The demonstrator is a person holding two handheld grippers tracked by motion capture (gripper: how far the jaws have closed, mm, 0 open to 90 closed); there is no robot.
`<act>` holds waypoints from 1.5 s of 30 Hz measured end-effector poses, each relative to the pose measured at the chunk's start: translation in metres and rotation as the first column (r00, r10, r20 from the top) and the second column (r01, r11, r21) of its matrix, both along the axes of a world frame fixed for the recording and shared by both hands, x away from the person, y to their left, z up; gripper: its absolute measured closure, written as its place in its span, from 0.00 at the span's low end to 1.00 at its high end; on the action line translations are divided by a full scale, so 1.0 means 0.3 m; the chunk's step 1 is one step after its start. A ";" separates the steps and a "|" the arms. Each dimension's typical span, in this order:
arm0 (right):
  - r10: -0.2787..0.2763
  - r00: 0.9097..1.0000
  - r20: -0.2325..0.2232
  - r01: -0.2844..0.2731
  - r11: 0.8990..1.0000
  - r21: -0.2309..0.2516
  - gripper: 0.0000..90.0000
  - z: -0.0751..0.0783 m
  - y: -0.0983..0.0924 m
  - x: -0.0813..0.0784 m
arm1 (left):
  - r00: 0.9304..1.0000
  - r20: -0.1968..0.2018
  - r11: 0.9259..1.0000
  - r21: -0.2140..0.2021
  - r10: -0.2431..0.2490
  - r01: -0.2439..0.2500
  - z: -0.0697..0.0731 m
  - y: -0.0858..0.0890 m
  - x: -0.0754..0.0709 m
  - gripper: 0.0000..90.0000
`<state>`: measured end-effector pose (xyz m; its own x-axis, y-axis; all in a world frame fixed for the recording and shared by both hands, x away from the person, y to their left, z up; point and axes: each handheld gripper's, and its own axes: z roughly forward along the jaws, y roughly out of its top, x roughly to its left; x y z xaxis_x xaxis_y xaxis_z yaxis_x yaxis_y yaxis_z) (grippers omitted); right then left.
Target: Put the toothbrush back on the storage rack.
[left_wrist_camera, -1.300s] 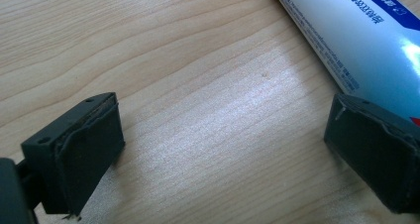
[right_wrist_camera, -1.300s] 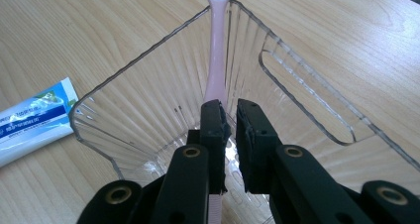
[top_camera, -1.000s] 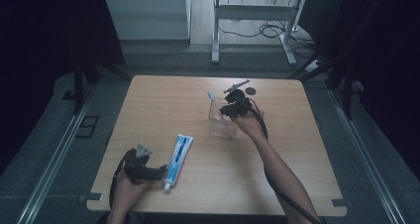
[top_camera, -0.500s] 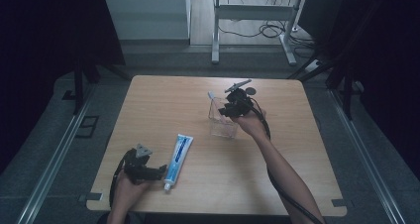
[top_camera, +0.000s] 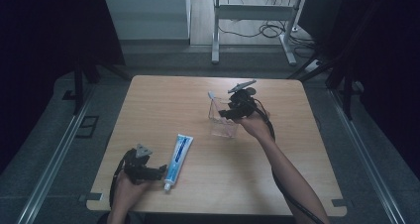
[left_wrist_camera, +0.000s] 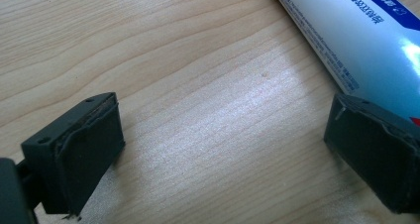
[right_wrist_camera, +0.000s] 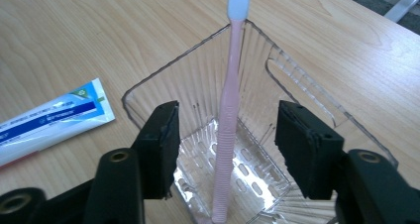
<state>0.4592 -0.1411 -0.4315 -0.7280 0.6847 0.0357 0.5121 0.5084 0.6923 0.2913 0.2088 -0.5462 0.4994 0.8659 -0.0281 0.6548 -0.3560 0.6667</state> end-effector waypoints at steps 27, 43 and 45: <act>0.070 0.997 0.044 -0.072 0.997 0.027 0.15 0.041 -0.034 -0.082 | 1.000 0.000 1.000 0.000 0.000 0.000 0.000 0.000 0.000 0.02; 0.070 0.997 0.046 -0.070 0.998 0.002 0.01 0.043 -0.083 -0.136 | 1.000 0.000 1.000 0.000 0.000 0.000 0.000 0.000 0.000 0.02; 0.068 0.997 0.047 -0.068 0.998 0.000 0.00 0.040 -0.091 -0.141 | 1.000 0.000 1.000 0.000 0.000 0.000 0.000 0.000 0.000 0.02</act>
<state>0.4168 -0.1685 -0.4193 -0.7735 0.6338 0.0017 0.4437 0.5396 0.7156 0.2913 0.2088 -0.5462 0.4994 0.8659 -0.0277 0.6547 -0.3563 0.6666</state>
